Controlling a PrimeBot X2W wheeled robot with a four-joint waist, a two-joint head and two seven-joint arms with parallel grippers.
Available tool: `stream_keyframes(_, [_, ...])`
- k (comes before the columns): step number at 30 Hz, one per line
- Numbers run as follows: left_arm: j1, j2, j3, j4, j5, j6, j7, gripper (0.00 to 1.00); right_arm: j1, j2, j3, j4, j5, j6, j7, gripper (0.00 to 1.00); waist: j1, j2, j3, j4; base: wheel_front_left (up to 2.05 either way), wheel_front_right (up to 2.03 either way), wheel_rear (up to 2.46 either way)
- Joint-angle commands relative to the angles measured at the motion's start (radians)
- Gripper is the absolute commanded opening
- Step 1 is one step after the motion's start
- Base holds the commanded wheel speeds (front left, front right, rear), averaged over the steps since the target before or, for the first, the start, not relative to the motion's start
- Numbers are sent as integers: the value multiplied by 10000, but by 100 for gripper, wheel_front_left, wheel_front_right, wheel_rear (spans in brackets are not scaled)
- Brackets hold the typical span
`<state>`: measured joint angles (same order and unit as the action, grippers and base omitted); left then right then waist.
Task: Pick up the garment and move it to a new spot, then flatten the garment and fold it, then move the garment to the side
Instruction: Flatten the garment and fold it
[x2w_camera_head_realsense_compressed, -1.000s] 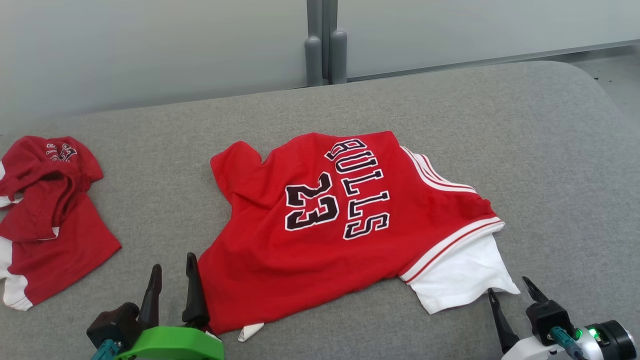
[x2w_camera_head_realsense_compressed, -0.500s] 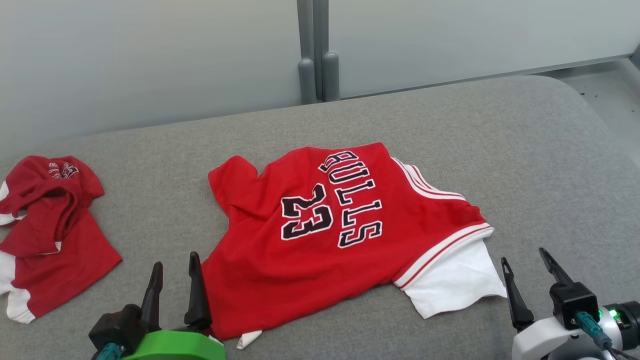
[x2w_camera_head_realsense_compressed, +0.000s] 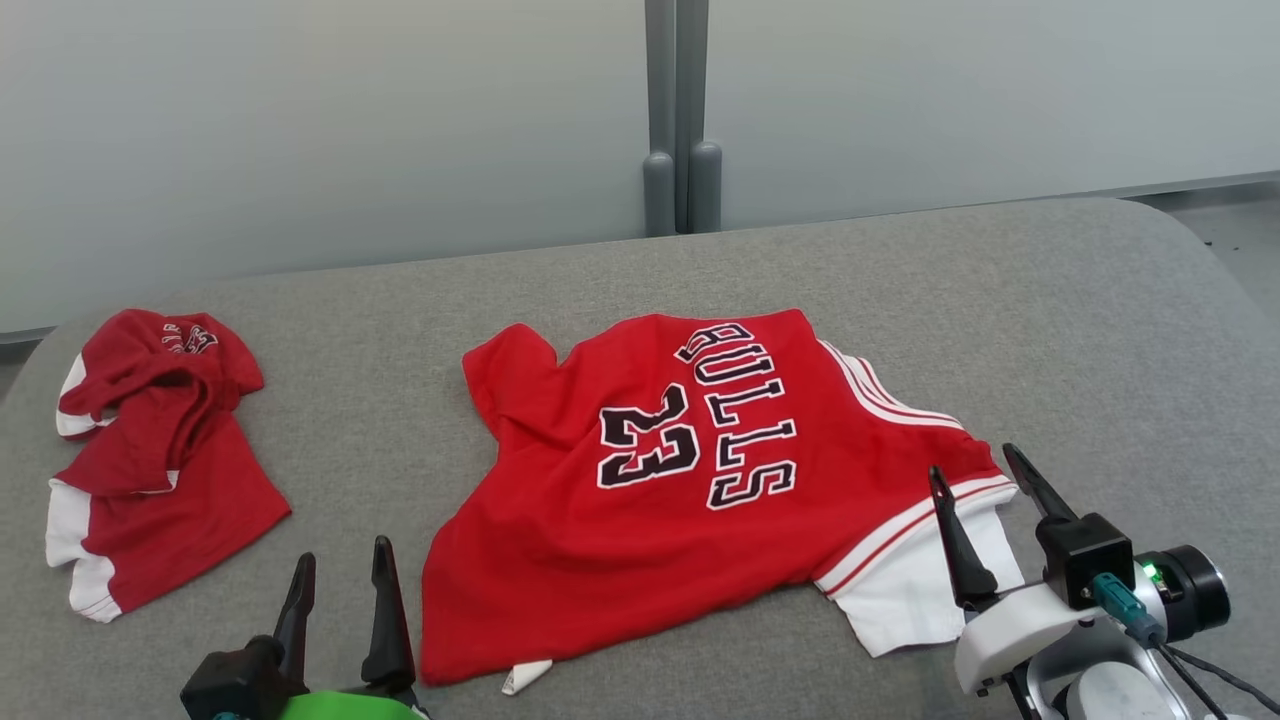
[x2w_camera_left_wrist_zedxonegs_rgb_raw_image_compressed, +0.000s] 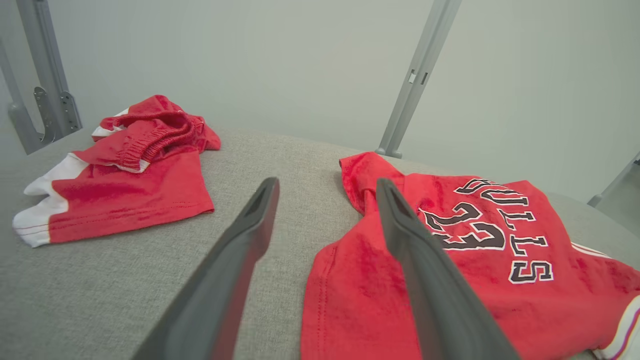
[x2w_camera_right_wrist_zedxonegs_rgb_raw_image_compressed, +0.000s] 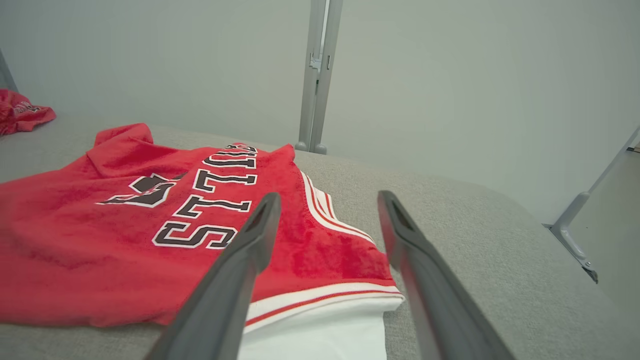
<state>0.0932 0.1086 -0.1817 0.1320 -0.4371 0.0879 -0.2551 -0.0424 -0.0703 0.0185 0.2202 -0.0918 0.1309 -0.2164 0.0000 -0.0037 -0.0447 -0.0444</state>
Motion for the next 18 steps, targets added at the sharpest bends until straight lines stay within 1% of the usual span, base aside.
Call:
stream_keyframes(1, [146, 69, 3, -30, 63, 29, 20, 100, -105, 0, 9, 17, 42, -3, -64, 100, 0, 37, -72, 90, 0, 0, 0])
stream_keyframes(10, [473, 272, -127, -97, 353, 229, 5, 100, -221, 162, 76, 321, 229, -1, -213, 100, 0, 37, -137, 387, 0, 0, 0])
stream_keyframes(18, [582, 194, -200, -176, 361, 279, -25, 100, -67, 191, -16, 300, 598, -1, -280, 100, 0, 37, -129, 411, 0, 0, 0])
